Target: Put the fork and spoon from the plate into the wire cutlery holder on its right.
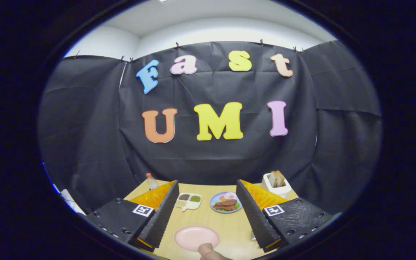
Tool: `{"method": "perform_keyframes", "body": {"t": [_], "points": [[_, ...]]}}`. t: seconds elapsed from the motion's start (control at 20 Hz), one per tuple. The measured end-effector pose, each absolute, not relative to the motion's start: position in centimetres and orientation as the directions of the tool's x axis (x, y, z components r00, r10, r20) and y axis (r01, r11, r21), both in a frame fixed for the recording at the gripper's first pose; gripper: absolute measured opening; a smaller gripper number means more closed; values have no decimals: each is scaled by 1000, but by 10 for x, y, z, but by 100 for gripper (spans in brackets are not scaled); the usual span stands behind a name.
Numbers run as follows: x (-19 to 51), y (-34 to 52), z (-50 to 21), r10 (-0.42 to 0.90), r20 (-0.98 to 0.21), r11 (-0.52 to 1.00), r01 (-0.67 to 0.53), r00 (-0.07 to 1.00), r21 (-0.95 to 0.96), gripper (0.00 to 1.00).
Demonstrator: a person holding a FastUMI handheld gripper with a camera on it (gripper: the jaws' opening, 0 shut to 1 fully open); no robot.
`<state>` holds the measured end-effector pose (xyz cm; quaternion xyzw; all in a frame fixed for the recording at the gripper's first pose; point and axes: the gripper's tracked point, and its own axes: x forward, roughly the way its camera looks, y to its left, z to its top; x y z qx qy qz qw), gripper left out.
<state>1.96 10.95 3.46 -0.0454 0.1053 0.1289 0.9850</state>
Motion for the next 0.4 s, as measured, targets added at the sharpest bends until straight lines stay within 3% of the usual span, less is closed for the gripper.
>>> {"method": "perform_keyframes", "body": {"t": [0.15,0.4], "points": [[16,116,47,206,-143,970,-221,968,-102,95],[14,131,42,161,-150,977,-179,976,-119,95]]}}
